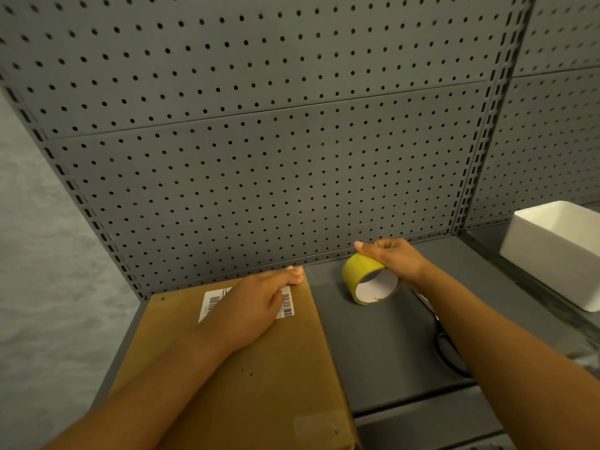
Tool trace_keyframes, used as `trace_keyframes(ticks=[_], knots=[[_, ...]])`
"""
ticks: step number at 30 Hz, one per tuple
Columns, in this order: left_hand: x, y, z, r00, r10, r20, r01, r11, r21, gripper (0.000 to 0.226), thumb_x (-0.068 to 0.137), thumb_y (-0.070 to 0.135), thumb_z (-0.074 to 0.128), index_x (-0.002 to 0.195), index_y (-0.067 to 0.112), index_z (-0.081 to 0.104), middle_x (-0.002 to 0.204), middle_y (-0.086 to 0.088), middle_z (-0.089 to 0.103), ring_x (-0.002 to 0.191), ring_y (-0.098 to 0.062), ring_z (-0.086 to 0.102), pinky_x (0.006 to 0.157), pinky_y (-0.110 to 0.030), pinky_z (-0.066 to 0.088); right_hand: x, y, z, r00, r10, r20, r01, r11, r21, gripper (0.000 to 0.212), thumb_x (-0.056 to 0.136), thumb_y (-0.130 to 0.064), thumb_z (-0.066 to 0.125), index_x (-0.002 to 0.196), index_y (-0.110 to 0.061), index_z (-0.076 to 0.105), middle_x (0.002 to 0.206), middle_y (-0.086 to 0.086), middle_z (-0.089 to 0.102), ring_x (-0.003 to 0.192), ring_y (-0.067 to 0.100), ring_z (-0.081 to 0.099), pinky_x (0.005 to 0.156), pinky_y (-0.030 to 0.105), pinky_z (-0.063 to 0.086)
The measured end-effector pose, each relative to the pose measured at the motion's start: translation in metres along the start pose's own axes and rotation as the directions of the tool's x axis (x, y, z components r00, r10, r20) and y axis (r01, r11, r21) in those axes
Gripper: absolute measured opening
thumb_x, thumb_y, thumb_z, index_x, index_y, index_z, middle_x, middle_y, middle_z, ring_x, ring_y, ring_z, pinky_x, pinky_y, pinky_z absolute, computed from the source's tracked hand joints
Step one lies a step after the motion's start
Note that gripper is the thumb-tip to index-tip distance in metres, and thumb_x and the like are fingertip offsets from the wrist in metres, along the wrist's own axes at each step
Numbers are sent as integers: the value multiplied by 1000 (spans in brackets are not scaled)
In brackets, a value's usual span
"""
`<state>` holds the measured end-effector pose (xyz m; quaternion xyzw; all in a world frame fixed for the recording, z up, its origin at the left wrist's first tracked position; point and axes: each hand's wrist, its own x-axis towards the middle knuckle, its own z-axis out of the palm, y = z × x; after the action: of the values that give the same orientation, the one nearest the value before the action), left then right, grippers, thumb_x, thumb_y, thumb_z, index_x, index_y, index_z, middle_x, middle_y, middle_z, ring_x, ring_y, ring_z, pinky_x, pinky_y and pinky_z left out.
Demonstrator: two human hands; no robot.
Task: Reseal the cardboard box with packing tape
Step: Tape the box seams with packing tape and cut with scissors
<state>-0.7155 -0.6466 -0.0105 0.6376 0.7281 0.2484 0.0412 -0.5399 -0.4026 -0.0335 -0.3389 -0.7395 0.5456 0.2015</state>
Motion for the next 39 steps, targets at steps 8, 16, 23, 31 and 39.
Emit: trace_keyframes(ticks=[8,16,23,31,39], knots=[[4,2,-2,1000,-13,-18,12,999,-31,40,98,10,44,123,37,58,130,30,46,118,17,39,95,4,24,-7,-8,-2,998,-9,-70,3,996,-88,53,74,-64,66,64,-16,47,67,10,43,65,19,45,67,32,39],[14,8,2,997,17,-71,-20,999,-31,29,95,7,49,106,26,67,117,14,60,111,-1,52,98,-17,40,-22,-14,-12,988,-52,-148,-20,893,-449,47,96,-51,45,84,-6,56,85,13,61,81,27,57,72,36,45],[23,8,5,993,29,-113,-31,999,-16,22,93,10,54,96,26,69,106,12,64,104,-5,56,93,-28,46,-53,-6,-30,949,-101,-299,-58,875,-480,24,97,-21,48,102,0,59,101,20,63,91,33,57,72,36,44],[27,8,-6,996,7,-93,-12,999,-53,32,93,6,54,87,36,65,104,10,67,97,-6,61,89,-25,48,-105,8,-52,960,249,-131,-276,743,-610,25,89,-22,59,114,-16,58,115,9,57,97,23,52,82,32,45],[58,10,-9,983,175,-51,-167,976,143,22,96,19,49,101,31,67,101,15,62,85,-4,57,75,-26,50,-130,-4,-40,903,371,-216,-398,536,-744,63,80,-23,75,133,-16,44,133,11,43,116,28,47,93,35,43]])
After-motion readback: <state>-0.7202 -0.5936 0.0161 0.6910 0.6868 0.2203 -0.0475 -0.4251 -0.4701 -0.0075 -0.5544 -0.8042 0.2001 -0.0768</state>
